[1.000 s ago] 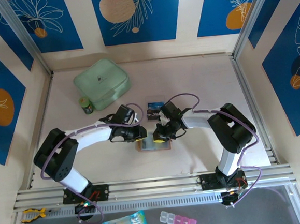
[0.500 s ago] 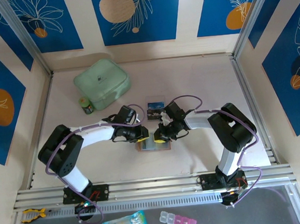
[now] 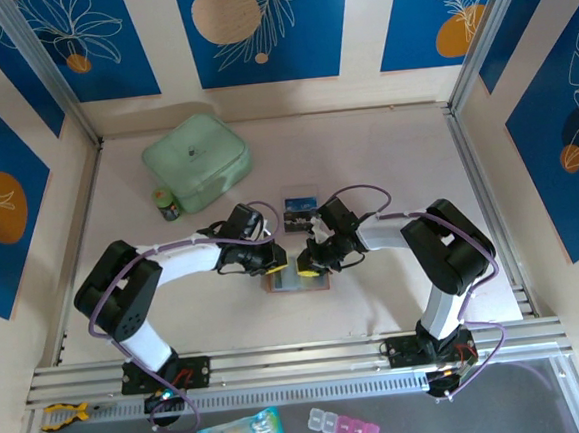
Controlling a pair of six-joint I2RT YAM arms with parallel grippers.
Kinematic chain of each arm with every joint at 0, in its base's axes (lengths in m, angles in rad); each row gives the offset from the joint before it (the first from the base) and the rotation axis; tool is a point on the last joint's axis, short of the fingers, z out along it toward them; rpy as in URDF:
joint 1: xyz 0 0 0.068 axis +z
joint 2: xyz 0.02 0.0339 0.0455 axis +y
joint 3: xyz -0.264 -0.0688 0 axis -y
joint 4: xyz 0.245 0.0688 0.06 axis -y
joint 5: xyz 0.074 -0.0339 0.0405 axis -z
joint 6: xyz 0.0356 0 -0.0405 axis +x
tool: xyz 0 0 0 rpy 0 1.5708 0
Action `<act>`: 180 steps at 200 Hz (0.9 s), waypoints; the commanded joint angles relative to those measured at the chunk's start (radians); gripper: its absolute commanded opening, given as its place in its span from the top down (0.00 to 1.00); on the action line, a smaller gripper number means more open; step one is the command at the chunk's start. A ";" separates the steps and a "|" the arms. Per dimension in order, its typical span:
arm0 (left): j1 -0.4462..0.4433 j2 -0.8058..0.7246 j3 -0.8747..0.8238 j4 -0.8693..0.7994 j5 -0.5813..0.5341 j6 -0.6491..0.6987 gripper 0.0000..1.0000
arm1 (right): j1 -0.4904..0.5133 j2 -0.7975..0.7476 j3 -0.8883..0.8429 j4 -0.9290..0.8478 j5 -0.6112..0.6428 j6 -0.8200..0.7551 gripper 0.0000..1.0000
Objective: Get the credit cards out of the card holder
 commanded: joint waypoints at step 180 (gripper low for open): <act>-0.009 -0.017 0.000 -0.011 0.035 -0.014 0.82 | -0.004 -0.047 -0.017 -0.019 -0.006 0.012 0.84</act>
